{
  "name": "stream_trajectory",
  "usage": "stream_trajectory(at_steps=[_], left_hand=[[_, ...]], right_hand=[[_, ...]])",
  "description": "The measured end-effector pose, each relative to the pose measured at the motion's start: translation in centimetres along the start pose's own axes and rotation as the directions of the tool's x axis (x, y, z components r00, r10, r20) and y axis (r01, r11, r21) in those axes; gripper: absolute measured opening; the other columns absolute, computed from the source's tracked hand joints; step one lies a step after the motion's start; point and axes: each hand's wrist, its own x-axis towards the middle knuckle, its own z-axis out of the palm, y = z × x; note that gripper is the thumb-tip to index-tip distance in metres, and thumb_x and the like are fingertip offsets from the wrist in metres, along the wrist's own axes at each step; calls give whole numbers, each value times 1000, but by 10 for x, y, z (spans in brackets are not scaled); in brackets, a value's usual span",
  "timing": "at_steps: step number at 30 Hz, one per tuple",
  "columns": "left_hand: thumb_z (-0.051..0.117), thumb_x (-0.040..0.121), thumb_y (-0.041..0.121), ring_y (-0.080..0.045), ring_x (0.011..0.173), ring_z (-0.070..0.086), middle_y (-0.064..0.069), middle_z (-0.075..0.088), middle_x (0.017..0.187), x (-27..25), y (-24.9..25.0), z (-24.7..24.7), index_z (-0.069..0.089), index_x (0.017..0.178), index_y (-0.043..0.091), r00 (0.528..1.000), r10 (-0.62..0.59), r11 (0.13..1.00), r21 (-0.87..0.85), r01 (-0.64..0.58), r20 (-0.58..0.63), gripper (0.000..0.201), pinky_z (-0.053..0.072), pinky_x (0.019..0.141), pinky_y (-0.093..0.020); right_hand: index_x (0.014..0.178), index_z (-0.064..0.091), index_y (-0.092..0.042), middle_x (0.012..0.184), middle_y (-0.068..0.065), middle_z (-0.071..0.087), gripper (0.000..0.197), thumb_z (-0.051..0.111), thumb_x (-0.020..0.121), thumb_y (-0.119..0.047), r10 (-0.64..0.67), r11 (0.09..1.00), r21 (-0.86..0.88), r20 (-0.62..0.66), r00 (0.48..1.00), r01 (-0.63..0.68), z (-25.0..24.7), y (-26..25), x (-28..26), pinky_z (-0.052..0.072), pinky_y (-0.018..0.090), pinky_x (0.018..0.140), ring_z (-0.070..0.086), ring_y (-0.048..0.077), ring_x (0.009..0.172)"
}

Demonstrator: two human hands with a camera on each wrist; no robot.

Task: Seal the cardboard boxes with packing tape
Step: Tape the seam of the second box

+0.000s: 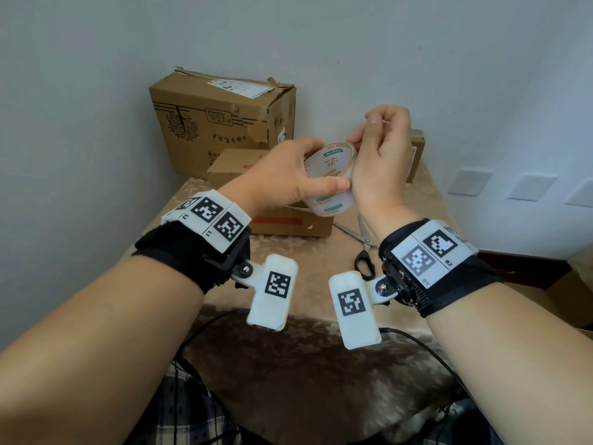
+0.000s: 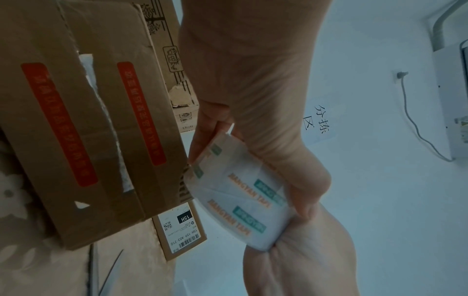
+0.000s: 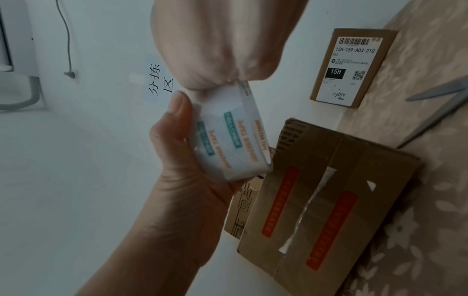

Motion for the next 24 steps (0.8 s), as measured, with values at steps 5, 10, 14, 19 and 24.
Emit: stream_trajectory(at_steps=[5, 10, 14, 19, 24], left_hand=[[72, 65, 49, 3, 82, 62, 3, 65, 102, -1, -1, 0, 58, 113, 17, 1000, 17, 1000, 5, -17, -7, 59, 53, 71, -15], [71, 68, 43, 3, 87, 63, 5, 65, 103, -3, -1, -1, 57, 116, 15, 1000, 9, 999, -47, -8, 20, 58, 52, 71, -14], [78, 75, 32, 9, 91, 61, 14, 62, 105, -3, -3, -14, 51, 116, 26, 999, -11, 1000, -25, 12, 45, 49, 49, 75, -9], [76, 78, 33, 6, 96, 57, 19, 58, 105, -7, -9, -27, 48, 114, 32, 997, -51, 998, 35, 49, 57, 45, 48, 82, -13], [71, 70, 41, 14, 90, 58, 18, 60, 106, -12, -5, -28, 49, 117, 31, 990, -84, 996, 10, 83, 112, 53, 47, 74, -8]], right_hand=[[86, 41, -27, 65, -8, 51, 21, 37, 100, -12, 12, 1000, -15, 24, 1000, -12, 1, 1, 1, 41, 18, 58, 49, 1, 57], [95, 47, -16, 77, -14, 50, 10, 39, 101, -14, 37, 999, -27, 92, 995, -34, -3, -1, 0, 40, 21, 58, 46, -3, 58], [93, 66, -20, 87, -11, 66, 26, 41, 103, -22, 215, 974, -26, 424, 880, -226, -15, -5, 9, 49, 16, 74, 61, -3, 78], [95, 71, -23, 94, -9, 72, 20, 59, 93, -8, 173, 973, 27, 580, 796, -231, -24, 0, 12, 51, 20, 87, 66, 4, 95], [84, 70, -20, 85, -3, 71, 16, 66, 88, -5, 171, 970, 46, 569, 805, -238, -25, 2, 14, 54, 23, 83, 67, 7, 83]])
